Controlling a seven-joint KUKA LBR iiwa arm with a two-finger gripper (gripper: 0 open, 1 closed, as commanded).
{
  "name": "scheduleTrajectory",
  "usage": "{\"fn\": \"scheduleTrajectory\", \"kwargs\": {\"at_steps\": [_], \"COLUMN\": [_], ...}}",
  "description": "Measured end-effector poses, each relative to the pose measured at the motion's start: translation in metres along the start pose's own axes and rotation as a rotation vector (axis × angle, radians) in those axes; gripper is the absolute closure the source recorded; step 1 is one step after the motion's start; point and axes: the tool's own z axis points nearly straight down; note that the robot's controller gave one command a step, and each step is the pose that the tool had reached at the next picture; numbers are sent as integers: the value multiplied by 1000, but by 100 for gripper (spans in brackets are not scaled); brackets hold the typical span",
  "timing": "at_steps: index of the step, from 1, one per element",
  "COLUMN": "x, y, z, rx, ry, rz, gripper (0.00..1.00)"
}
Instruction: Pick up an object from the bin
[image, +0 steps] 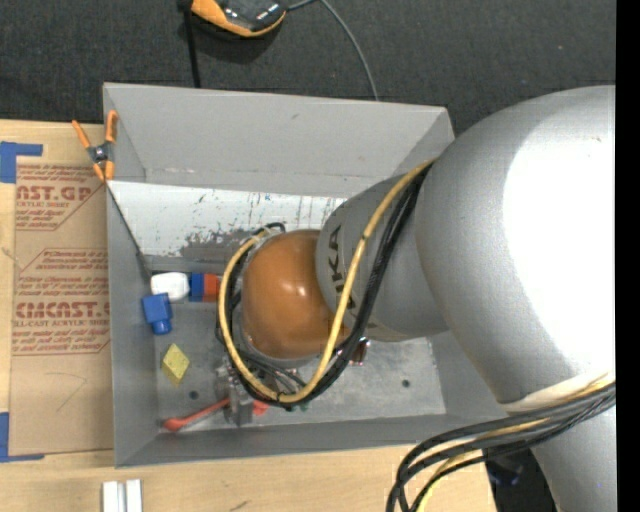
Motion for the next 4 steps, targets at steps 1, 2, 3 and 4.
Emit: {"fn": "scheduleTrajectory", "kwargs": {"at_steps": [1, 2, 3, 4], "x": [0, 1, 3, 0], "y": [0, 0, 0, 1], "z": [0, -2, -19, -85], "rx": [0, 0, 1, 0], "ry": [0, 2, 12, -1], "rz": [0, 0, 0, -1], "gripper": [100, 100, 100, 100]}}
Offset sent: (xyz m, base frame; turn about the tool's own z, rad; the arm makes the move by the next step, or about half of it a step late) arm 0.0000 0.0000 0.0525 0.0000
